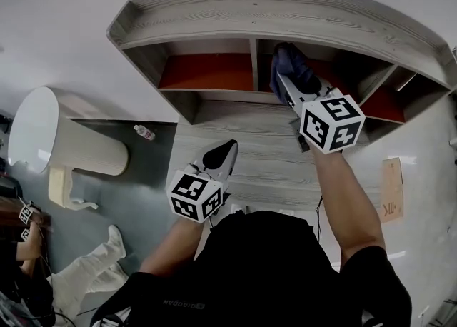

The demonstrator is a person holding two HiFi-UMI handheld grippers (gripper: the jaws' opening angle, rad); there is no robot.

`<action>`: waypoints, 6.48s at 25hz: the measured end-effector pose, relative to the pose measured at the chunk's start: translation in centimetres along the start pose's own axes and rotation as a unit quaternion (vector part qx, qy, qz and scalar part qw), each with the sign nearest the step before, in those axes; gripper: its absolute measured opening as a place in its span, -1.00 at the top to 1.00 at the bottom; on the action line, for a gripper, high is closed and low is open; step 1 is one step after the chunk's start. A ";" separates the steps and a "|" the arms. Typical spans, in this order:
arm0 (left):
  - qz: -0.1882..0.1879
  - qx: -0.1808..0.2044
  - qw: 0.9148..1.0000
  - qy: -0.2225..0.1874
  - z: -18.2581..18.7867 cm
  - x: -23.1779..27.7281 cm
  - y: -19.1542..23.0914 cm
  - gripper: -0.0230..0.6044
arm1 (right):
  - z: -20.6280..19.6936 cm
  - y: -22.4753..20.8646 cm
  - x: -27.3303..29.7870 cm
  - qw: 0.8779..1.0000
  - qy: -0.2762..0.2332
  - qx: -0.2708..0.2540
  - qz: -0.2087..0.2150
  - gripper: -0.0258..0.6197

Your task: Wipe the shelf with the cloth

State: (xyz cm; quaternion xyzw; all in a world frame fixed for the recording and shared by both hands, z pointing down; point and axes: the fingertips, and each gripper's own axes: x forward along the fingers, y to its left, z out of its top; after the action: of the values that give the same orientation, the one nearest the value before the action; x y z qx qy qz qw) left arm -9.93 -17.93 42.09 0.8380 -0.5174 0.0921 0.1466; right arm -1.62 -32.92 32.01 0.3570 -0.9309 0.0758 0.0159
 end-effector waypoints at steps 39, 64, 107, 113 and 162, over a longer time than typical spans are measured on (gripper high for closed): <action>0.034 -0.006 0.999 -0.013 0.3 -2.3 1.5 0.90 | 5.0 -0.2 6.0 0.996 -0.015 -0.084 -0.036 0.62; 0.039 -0.008 0.999 -0.009 0.2 -2.3 1.9 0.90 | -2.2 -1.5 7.1 0.997 0.039 -0.053 -0.049 0.62; 0.013 -0.003 1.000 -0.006 0.3 -0.8 0.9 0.90 | -6.1 -6.6 4.8 0.990 0.078 -0.044 -0.106 0.62; -0.004 0.002 1.000 -0.005 0.5 0.4 -0.1 0.90 | -5.8 -9.2 2.7 0.987 0.075 -0.040 -0.134 0.62; -0.049 0.022 0.999 0.007 0.7 2.8 -3.8 0.90 | -6.0 -18.5 -5.8 0.967 0.066 -0.009 -0.248 0.62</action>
State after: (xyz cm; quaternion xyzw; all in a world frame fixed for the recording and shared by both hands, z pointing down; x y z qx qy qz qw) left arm -5.25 -18.87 41.74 0.8647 -0.4727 0.1021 0.1357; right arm 14.92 -41.69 39.86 0.5703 -0.8110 0.0848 0.0991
